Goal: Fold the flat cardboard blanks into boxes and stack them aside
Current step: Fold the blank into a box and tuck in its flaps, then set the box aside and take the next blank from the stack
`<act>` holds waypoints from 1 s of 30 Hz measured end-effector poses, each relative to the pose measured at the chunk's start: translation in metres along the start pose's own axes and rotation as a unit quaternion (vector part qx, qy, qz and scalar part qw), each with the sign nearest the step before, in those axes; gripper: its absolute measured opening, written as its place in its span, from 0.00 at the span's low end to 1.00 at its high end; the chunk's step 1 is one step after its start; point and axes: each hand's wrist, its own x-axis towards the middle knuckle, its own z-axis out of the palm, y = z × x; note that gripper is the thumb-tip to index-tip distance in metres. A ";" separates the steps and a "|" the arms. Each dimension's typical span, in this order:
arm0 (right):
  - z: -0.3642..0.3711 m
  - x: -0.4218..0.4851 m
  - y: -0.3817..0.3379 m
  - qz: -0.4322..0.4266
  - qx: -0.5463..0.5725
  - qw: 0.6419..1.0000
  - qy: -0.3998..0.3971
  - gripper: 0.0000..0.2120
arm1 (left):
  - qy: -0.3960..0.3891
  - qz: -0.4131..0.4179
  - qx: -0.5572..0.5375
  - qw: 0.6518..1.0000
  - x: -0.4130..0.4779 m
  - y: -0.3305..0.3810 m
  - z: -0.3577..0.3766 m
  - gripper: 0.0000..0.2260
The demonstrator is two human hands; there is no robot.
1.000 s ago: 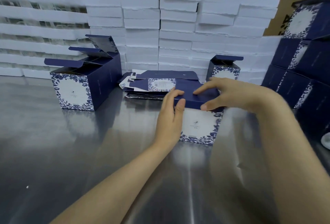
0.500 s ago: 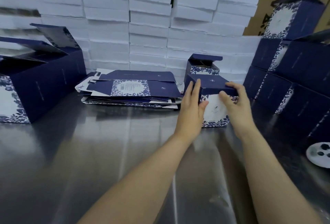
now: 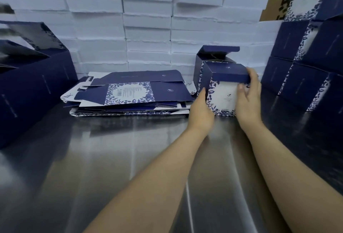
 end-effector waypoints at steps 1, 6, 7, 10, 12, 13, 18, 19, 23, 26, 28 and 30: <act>0.001 0.001 0.002 -0.004 -0.009 1.000 -0.014 0.24 | 0.004 -0.016 -0.017 1.000 0.001 -0.002 -0.002 0.29; -0.003 -0.006 0.002 -0.002 -0.046 0.998 -0.045 0.32 | 0.055 -0.049 -0.058 0.996 -0.008 0.001 -0.014 0.23; -0.005 -0.011 -0.001 0.002 -0.058 0.998 -0.039 0.33 | 0.073 -0.051 -0.058 0.994 -0.015 0.003 -0.019 0.22; -0.009 -0.031 -0.018 -0.003 -0.104 0.995 0.003 0.38 | 0.108 -0.064 -0.066 0.990 -0.037 0.004 -0.036 0.20; -0.011 -0.049 -0.031 -0.026 -0.119 0.992 0.032 0.40 | 0.126 -0.080 -0.086 0.985 -0.054 0.007 -0.049 0.18; -0.011 -0.059 -0.037 -0.034 -0.119 0.992 0.039 0.39 | 0.134 -0.087 -0.094 0.983 -0.061 0.010 -0.057 0.17; 0.003 -0.104 -0.081 -0.042 -0.060 0.996 -0.045 0.23 | 0.145 -0.062 -0.102 0.982 -0.104 0.024 -0.091 0.13; 0.008 -0.115 -0.093 -0.041 -0.049 0.995 -0.080 0.19 | 0.137 -0.052 -0.100 0.984 -0.115 0.027 -0.099 0.13; 0.033 -0.160 -0.145 -0.014 -0.057 0.974 -0.219 0.20 | 0.080 0.028 0.004 0.996 -0.151 0.031 -0.154 0.12; 0.058 -0.199 -0.179 0.009 -0.023 0.963 -0.268 0.18 | 0.048 0.034 0.103 0.993 -0.169 0.024 -0.203 0.13; 0.078 -0.225 -0.198 0.021 -0.014 0.956 -0.291 0.14 | 0.081 0.016 0.125 0.989 -0.178 0.021 -0.223 0.15; 0.093 -0.239 -0.211 0.035 -0.037 0.951 -0.304 0.11 | 0.157 -0.003 0.110 0.981 -0.180 0.020 -0.230 0.14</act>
